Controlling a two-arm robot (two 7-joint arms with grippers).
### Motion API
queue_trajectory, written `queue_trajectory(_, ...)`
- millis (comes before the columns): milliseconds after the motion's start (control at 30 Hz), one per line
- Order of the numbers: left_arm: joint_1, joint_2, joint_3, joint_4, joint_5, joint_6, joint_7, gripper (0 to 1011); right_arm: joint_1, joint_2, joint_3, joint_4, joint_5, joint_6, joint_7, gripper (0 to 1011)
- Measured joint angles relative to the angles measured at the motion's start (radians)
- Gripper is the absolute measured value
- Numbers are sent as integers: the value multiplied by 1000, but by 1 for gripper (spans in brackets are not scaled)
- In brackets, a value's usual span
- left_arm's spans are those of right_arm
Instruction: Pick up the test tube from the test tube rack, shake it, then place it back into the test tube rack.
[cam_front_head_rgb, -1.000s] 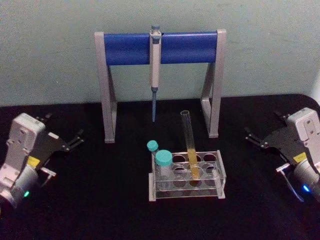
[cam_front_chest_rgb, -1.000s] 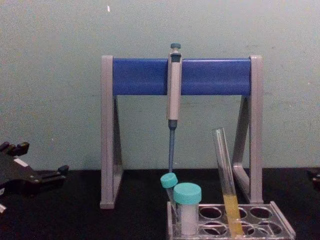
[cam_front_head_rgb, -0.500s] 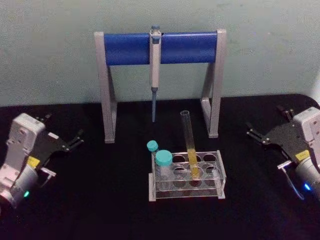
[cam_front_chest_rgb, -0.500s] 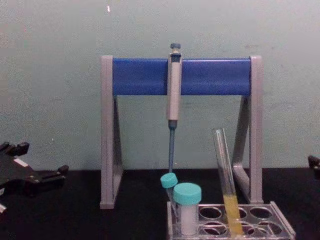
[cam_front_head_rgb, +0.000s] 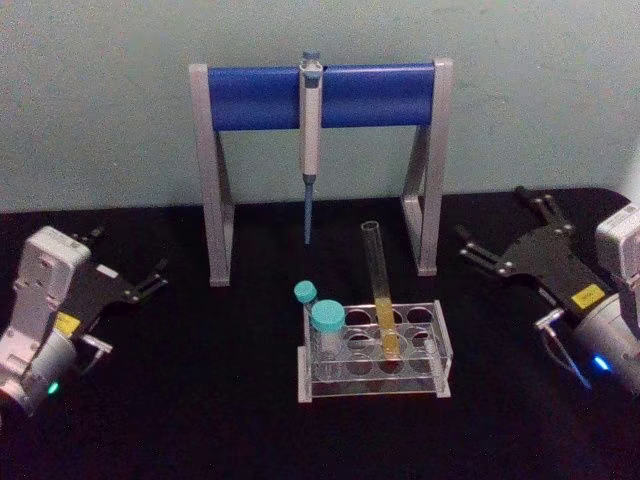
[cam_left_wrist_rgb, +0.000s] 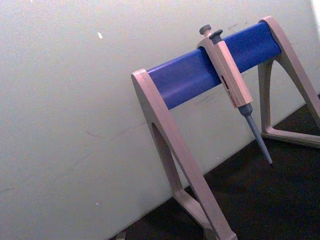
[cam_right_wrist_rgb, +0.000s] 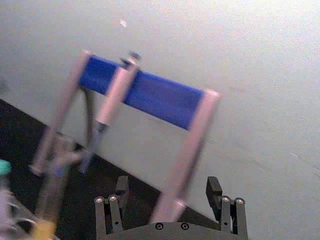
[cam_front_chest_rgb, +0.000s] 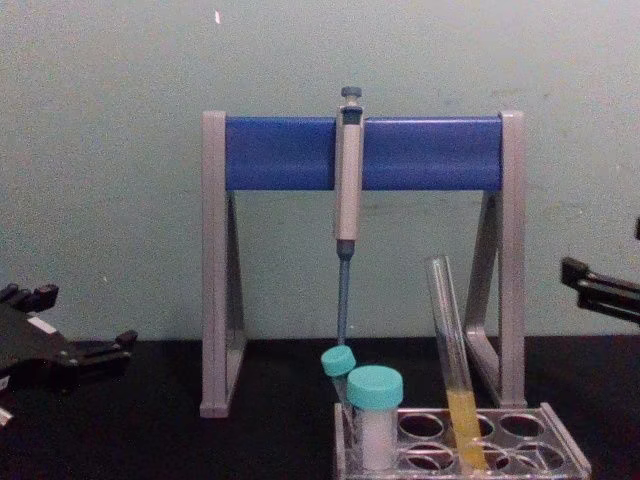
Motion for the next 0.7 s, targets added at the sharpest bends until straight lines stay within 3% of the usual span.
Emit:
queue_trajectory(233,0,0,0,0,0,0,0,1001,19,-10,-23,-14,94,-23,179,1000)
queue_trajectory(267,0,0,0,0,0,0,0,1001,19,-10,-23,-14,94,-23,179,1000)
queue_trajectory(533,0,0,0,0,0,0,0,1001,68,-29,-68,3,146,63,332,1000)
queue_trajectory(700,0,0,0,0,0,0,0,1002,96,-49,-81,33,161,119,373,1000)
